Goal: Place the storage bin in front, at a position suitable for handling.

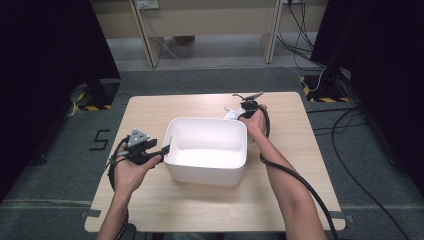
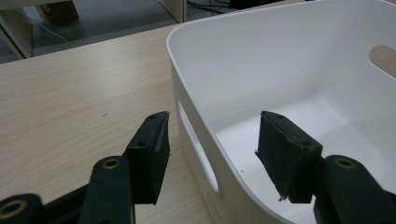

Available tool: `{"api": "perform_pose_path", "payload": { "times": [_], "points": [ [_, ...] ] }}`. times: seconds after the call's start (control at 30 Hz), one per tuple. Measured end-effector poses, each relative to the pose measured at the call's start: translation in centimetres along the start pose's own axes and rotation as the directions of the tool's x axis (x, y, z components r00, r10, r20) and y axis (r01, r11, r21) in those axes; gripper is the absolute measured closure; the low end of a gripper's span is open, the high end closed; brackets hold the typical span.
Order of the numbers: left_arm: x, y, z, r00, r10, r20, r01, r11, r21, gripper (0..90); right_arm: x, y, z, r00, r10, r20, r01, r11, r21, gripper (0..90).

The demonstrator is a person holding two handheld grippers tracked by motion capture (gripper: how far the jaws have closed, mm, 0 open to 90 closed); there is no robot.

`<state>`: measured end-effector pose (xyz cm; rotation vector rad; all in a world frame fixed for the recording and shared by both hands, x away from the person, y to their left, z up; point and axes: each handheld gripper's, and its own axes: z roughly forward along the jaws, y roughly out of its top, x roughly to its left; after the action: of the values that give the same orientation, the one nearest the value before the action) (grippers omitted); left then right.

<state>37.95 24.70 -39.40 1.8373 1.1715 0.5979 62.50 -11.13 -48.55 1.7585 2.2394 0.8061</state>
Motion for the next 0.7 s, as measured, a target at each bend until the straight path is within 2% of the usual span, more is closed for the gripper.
{"api": "perform_pose_path", "payload": {
  "times": [0.1, 0.23, 0.57, 0.7],
  "points": [
    [0.1, 0.0, -0.2, 0.9999, 0.007, -0.016, -0.007, 1.0, 0.001, 42.9, -0.1, 0.0, -0.1, 1.0, 0.003, -0.001, -0.003, 1.0, 0.004, 77.1],
    [0.1, 0.2, -0.6, 0.9996, 0.006, -0.028, -0.007, 0.9997, -0.024, 43.0, -0.4, 0.2, -1.6, 0.9999, 0.007, -0.009, -0.007, 1.0, -0.025, 77.8],
    [-0.7, 0.7, -1.2, 0.9984, 0.031, -0.046, -0.034, 0.997, -0.069, 43.4, -1.1, -0.1, -6.9, 0.9999, -0.009, 0.006, 0.01, 0.994, -0.108, 78.2],
    [-1.3, 1.1, -1.7, 0.9977, 0.042, -0.053, -0.047, 0.9928, -0.11, 43.8, -1.0, -0.4, -9.4, 0.9998, -0.018, 0.004, 0.018, 0.989, -0.144, 78.3]
  ]
}}
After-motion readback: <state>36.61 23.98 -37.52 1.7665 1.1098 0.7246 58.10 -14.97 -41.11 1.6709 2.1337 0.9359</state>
